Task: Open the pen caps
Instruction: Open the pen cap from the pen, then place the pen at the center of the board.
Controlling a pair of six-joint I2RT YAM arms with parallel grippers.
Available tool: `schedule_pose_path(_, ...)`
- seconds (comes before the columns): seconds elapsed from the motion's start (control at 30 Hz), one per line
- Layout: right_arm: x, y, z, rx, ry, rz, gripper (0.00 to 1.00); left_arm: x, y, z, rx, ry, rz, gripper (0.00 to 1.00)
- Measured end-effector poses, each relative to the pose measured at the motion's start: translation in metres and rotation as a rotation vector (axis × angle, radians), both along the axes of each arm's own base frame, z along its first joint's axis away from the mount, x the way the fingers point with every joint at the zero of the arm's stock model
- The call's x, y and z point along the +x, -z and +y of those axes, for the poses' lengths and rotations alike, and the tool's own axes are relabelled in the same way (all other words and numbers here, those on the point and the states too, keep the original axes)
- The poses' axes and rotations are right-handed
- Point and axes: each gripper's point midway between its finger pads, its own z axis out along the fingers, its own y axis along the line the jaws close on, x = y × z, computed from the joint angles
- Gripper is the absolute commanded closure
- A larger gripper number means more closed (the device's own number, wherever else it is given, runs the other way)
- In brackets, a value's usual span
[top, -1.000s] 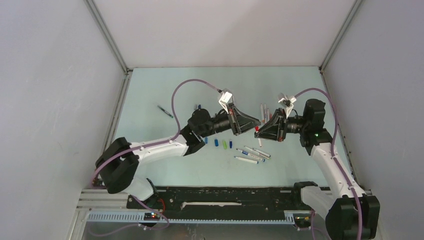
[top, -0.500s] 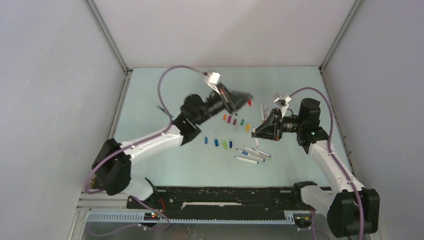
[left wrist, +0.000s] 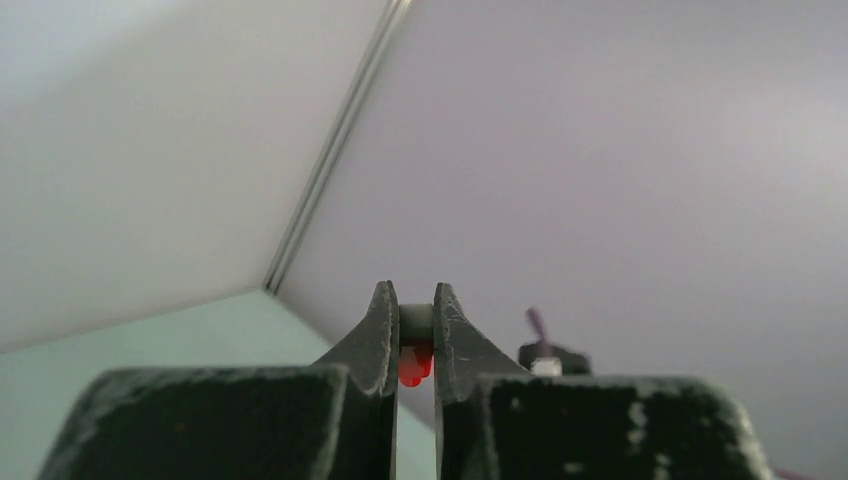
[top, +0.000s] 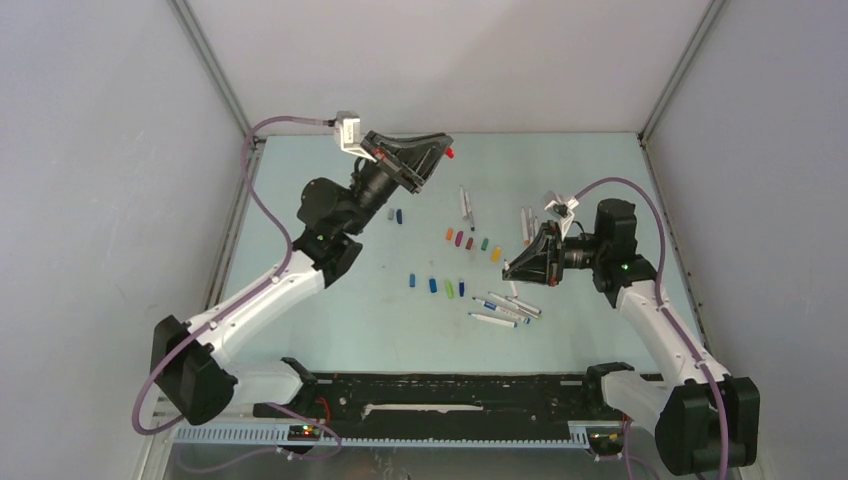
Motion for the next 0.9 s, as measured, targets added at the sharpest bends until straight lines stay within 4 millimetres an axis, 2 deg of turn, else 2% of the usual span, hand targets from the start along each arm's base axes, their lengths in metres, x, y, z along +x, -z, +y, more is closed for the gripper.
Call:
schedule_pose_path(0.07,0.003,0.003,-0.002,-0.013,0.026,-0.018,1.00,0.007,0.024,0.011,0.034,-0.023,0.054,1.00)
schedule_pose_path(0.23,0.017,0.012,-0.011,-0.059,0.118,-0.067,1.00,0.021,0.104,0.040,0.132,-0.089,0.246,1.00)
schedule_pose_path(0.37,0.038,0.029,-0.017,-0.142,0.231,-0.057,1.00,0.017,0.169,0.068,0.211,-0.144,0.391,1.00)
schedule_pose_path(0.43,0.052,0.037,-0.018,-0.190,0.280,-0.035,1.00,0.011,0.191,0.081,0.239,-0.174,0.441,1.00)
schedule_pose_path(0.57,0.091,0.053,-0.012,-0.307,0.371,0.018,1.00,-0.002,0.220,0.100,0.276,-0.229,0.506,1.00)
schedule_pose_path(0.73,0.143,0.063,0.001,-0.404,0.493,0.089,1.00,-0.013,0.247,0.120,0.304,-0.291,0.554,1.00)
schedule_pose_path(0.87,0.191,0.075,0.002,-0.464,0.633,0.157,1.00,-0.018,0.268,0.132,0.329,-0.338,0.588,1.00)
schedule_pose_path(0.9,0.197,0.077,0.004,-0.469,0.646,0.167,1.00,-0.018,0.271,0.134,0.333,-0.346,0.594,1.00)
